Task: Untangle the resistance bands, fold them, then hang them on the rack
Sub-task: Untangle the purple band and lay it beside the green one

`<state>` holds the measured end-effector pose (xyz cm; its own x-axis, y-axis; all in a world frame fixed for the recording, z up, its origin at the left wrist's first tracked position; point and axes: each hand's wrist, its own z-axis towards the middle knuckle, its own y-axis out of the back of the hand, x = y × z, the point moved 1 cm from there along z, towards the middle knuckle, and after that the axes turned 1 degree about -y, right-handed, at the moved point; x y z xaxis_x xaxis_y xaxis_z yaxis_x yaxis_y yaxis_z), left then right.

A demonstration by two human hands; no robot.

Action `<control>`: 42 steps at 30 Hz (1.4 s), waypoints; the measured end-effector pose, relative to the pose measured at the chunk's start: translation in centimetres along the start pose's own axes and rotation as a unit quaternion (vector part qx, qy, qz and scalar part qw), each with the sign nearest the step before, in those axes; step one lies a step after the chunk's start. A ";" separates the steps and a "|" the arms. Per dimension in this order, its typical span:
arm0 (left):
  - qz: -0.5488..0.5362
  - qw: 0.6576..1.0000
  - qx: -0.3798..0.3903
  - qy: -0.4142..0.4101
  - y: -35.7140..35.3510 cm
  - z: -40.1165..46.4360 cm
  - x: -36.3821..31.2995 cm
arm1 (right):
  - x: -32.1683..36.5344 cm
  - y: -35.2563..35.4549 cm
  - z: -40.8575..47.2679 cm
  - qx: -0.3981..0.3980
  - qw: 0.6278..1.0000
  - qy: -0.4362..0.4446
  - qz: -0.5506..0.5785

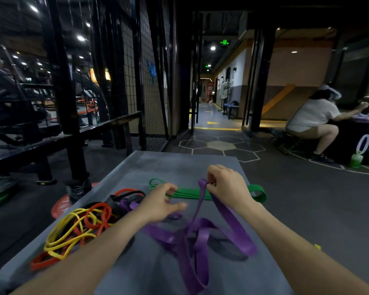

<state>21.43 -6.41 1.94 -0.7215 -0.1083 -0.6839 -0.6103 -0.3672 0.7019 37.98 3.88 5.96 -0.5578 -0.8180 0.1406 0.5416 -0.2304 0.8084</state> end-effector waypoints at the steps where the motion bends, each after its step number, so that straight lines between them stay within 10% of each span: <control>1: -0.029 1.000 0.008 -0.005 0.5 0.3 -1.2 | 0.6 0.8 0.5 -0.008 1.000 0.010 0.004; 14: -0.114 0.979 -0.024 -0.165 6.9 4.7 -12.4 | 2.0 10.2 5.8 -0.155 0.968 0.012 0.195; 24: -0.090 0.970 -0.095 -0.207 12.9 5.6 -17.5 | 2.7 9.5 7.7 0.013 0.853 -0.036 0.520; 42: -0.271 0.924 -0.164 -0.213 18.9 6.6 -21.3 | 7.2 12.9 11.8 -0.077 0.906 0.060 0.412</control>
<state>23.11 -4.92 31.03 -0.4451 0.5220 -0.7277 -0.8385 -0.5283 0.1339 33.51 1.28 24.12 0.1420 -0.7947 0.5901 0.8294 0.4209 0.3673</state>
